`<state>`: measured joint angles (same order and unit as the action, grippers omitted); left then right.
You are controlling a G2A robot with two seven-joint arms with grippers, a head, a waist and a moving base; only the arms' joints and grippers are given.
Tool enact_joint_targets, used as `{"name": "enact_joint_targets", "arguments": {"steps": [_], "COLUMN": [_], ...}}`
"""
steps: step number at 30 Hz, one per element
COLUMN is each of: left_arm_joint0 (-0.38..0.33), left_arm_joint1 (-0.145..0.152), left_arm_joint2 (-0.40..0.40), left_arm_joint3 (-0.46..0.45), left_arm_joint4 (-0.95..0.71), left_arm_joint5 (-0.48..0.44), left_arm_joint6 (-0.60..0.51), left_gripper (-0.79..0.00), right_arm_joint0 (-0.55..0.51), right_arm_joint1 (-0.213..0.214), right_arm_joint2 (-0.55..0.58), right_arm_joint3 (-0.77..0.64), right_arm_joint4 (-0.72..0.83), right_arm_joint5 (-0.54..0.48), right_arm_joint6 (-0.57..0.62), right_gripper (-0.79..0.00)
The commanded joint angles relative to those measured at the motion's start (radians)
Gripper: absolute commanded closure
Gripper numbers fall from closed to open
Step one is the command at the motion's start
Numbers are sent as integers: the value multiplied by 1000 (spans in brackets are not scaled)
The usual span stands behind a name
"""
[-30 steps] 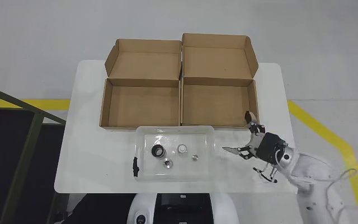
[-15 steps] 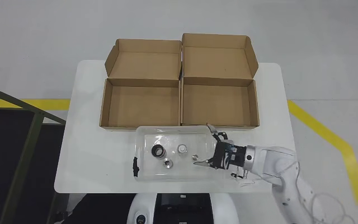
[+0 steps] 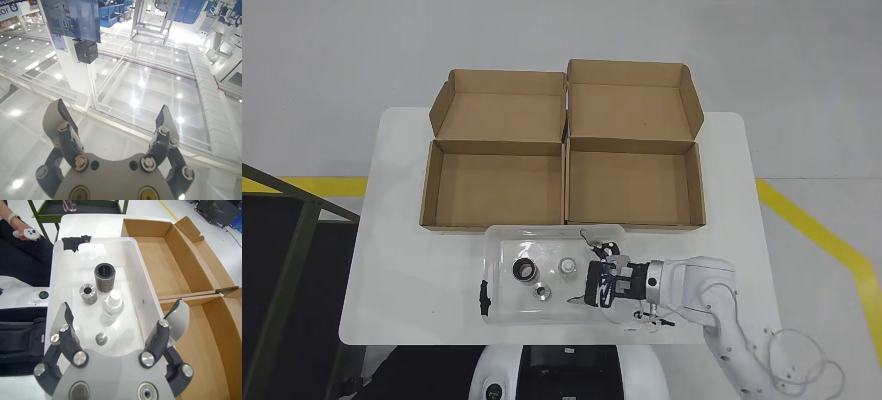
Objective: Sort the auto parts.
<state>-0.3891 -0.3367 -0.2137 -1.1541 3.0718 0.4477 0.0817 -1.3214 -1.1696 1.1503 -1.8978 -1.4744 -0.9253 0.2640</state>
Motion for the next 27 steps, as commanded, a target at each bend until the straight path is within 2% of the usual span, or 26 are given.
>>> {"name": "enact_joint_targets", "arguments": {"steps": [1,13,14,17,18,21,23,27], "left_arm_joint0": [0,0,0,0,0,0,0,0], "left_arm_joint1": [0,0,0,0,0,0,0,0], "left_arm_joint2": [0,0,0,0,0,0,0,0], "left_arm_joint3": [0,0,0,0,0,0,0,0], "left_arm_joint4": [0,0,0,0,0,0,0,0], "left_arm_joint5": [0,0,0,0,0,0,0,0], "left_arm_joint6": [0,0,0,0,0,0,0,0], "left_gripper": [-785,-785,-785,-785,-785,-785,-785,-785], "right_arm_joint0": [11,84,86,90,92,97,100,105], "right_arm_joint1": [-2,-9,-9,-7,-6,-5,-4,-3], "right_arm_joint2": [-21,-91,-91,-93,-94,-99,-103,-108], "right_arm_joint3": [14,93,96,105,109,116,120,126], "right_arm_joint4": [5,47,48,53,54,59,60,65], "right_arm_joint5": [11,31,32,33,34,34,36,38], "right_arm_joint6": [8,62,66,76,80,93,101,107], "right_gripper": [-785,-773,-705,-613,-542,-474,-388,-363]}}
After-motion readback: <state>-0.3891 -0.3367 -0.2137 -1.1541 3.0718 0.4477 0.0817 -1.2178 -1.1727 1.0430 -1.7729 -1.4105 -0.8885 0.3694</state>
